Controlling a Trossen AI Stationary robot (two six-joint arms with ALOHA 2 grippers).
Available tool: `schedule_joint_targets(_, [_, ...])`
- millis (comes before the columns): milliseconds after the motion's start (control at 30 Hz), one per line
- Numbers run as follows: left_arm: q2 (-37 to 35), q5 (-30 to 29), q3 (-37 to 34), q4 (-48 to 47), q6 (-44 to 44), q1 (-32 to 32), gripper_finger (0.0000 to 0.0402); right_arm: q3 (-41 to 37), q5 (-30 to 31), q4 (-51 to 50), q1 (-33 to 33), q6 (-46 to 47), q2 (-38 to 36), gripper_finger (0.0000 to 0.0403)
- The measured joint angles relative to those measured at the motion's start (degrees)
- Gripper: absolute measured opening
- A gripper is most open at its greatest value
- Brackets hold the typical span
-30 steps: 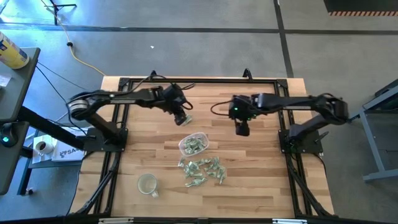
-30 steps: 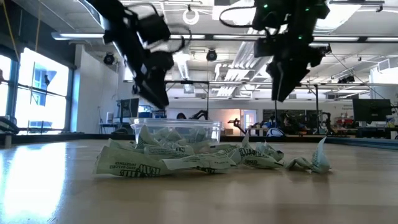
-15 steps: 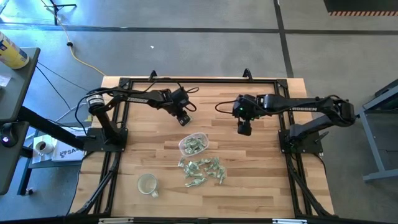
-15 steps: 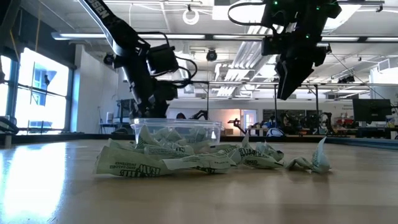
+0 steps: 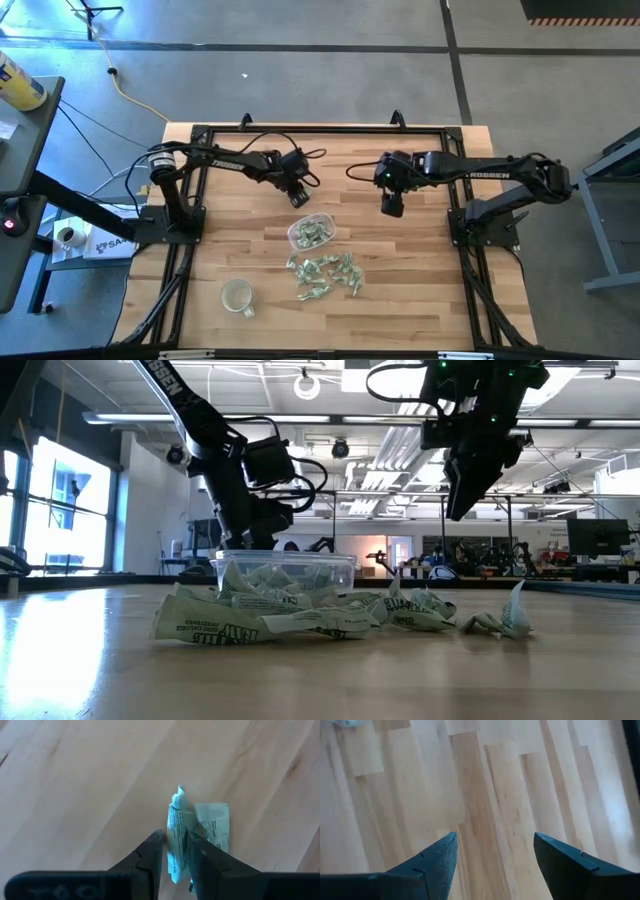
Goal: Pick and place Stevia / Truvia into bins
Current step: Put the stevia packet into the transparent container
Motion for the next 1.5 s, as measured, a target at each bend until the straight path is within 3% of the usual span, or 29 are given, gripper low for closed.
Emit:
schedule_joint_targets(100, [0.0, -1.8, 0.0, 0.0, 0.0, 0.0, 0.0101, 0.0, 1.2, 0.0, 0.0, 0.2, 0.0, 0.0252])
schedule_joint_targets(267, [0.1, -2.1, 0.0, 0.3, 1.5, 1.5, 0.0026, 0.0, 1.3, 0.0, 0.0, 2.2, 0.0, 0.0252])
schedule_joint_targets(500, [-1.8, -2.8, 4.2, -6.1, 1.4, 2.1, 0.0038, 0.0, 1.4, 0.0, 0.0, 4.5, 0.0, 0.0252])
schedule_joint_targets(633, [-5.1, -2.1, 10.1, -12.2, 4.2, 2.0, 0.002, 0.0, 1.4, 0.1, 0.0, 5.4, 0.0, 0.0252])
schedule_joint_targets(833, [-8.1, 5.1, 16.9, -19.8, 2.3, -0.2, 0.002, 0.0, 1.3, 1.0, 0.0, 2.0, 0.0, 0.0252])
schedule_joint_targets(967, [-8.4, 16.9, 17.9, -20.3, 0.6, -5.9, 0.002, 0.0, 0.5, 2.1, 0.0, -2.3, 0.0, 0.0252])
schedule_joint_targets(1033, [-8.4, 18.0, 17.9, -20.4, -1.6, -9.8, 0.002, 0.0, -0.6, 2.2, 0.0, -4.3, 0.0, 0.0252])
schedule_joint_targets(1100, [-7.2, 15.4, 17.9, -20.3, -3.3, -13.9, 0.0022, 0.0, -1.8, 2.4, 0.0, -5.7, 0.0, 0.0252])
schedule_joint_targets(1233, [-4.0, 3.1, 17.7, -20.6, -7.8, -19.7, 0.0063, 0.0, -4.4, 3.2, 0.0, -6.1, 0.0, 0.0252])
schedule_joint_targets(1500, [-3.3, -0.1, 18.0, -25.0, -14.7, -22.5, 0.0198, 0.0, -7.6, 2.9, 0.4, 0.9, 0.0, 0.0252])
